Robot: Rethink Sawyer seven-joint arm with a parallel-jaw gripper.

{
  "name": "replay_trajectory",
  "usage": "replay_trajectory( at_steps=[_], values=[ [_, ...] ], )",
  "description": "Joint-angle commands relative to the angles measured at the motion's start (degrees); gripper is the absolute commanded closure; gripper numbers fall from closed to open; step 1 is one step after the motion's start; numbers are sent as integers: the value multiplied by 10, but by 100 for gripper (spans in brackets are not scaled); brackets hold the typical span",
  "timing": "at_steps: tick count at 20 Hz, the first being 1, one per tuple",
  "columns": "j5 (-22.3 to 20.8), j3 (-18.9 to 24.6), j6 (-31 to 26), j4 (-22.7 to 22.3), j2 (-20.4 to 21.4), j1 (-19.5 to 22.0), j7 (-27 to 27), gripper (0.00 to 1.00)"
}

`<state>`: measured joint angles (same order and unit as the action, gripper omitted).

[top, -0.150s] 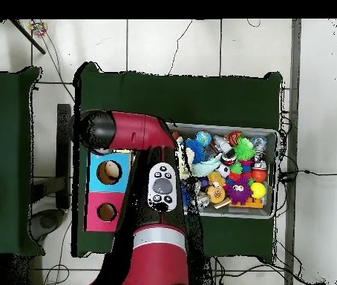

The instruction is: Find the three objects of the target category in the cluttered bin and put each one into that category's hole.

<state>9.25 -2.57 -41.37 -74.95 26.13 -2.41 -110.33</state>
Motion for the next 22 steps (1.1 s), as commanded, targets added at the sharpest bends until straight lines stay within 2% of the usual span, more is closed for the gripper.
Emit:
replay_trajectory(
  at_steps=[1, 18, 22],
  values=[
    [-8, 38, -44, -66, 7, 29, -25, 100],
    [-23, 27, -38, -49, -6, 30, -24, 100],
    [-17, 25, -65, -42, 7, 23, -34, 100]
  ],
)
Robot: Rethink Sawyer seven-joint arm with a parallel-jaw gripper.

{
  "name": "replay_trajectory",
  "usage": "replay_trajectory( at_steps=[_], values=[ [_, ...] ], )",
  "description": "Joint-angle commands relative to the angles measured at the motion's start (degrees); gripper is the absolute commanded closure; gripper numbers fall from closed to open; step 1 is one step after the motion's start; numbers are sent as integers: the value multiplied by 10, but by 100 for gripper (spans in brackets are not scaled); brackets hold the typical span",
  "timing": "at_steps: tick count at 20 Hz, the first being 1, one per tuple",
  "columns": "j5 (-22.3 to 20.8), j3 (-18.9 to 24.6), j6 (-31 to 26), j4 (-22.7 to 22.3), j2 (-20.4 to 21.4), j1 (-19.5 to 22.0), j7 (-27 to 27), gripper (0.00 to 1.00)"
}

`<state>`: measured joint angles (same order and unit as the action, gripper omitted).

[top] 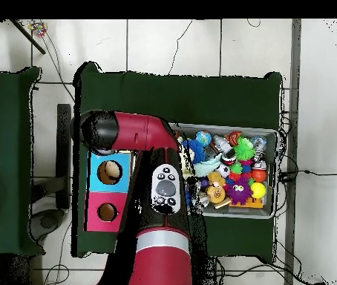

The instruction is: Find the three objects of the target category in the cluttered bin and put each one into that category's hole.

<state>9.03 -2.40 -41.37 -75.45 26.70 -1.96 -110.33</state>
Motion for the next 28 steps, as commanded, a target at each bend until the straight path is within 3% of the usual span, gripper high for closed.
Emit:
replay_trajectory(
  at_steps=[1, 6, 13, 14, 28],
  values=[
    [-14, 23, -71, -36, 6, 17, -34, 100],
    [-7, 24, -103, -40, 31, 16, -36, 100],
    [0, 33, -106, -32, 23, 20, -39, 100],
    [-2, 34, -103, -32, 24, 20, -39, 0],
    [5, 51, -120, -25, 26, 38, -21, 0]
  ],
)
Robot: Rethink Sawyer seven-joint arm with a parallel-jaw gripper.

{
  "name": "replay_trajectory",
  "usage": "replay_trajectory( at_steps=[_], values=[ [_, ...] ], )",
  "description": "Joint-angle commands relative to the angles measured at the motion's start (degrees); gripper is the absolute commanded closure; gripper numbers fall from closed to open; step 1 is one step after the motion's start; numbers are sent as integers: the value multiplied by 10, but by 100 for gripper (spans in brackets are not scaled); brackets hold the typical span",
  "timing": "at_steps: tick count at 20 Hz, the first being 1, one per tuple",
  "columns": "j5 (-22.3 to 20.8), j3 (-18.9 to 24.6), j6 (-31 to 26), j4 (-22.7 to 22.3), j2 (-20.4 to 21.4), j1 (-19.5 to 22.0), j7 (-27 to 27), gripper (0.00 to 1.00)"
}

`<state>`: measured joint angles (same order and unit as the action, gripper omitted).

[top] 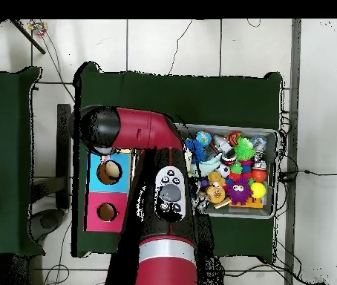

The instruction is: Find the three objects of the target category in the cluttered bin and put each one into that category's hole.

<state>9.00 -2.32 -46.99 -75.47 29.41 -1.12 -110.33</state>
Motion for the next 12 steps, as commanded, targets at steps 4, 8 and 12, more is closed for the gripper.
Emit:
replay_trajectory(
  at_steps=[4, 8, 12],
  values=[
    [6, 58, -64, -20, -4, 34, -16, 0],
    [6, 64, -69, -19, -1, 37, -12, 0],
    [3, 65, -90, -18, 13, 37, -15, 0]
  ],
)
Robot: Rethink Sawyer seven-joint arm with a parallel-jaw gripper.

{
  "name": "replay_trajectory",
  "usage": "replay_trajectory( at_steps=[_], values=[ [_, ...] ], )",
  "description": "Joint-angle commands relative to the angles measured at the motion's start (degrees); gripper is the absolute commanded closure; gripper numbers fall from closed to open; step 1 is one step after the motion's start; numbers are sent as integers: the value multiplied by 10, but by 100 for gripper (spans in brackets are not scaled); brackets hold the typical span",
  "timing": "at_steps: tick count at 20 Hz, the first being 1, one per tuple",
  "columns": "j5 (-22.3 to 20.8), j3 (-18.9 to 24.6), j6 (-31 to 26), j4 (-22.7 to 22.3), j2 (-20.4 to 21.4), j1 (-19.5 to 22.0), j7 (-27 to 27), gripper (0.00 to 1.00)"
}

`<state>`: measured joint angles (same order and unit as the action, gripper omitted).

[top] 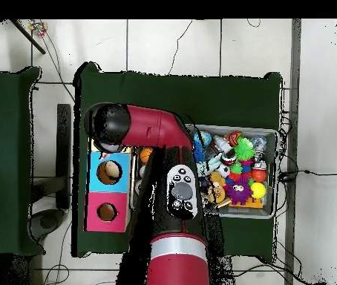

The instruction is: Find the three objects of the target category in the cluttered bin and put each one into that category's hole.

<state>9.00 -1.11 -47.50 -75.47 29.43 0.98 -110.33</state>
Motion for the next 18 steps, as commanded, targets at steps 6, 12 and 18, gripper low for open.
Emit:
replay_trajectory(
  at_steps=[6, 12, 18],
  values=[
    [9, 63, -112, -12, 28, 19, -14, 0],
    [24, 85, -141, -14, 48, 26, -10, 0],
    [17, 76, -168, -1, 66, 16, -37, 0]
  ],
)
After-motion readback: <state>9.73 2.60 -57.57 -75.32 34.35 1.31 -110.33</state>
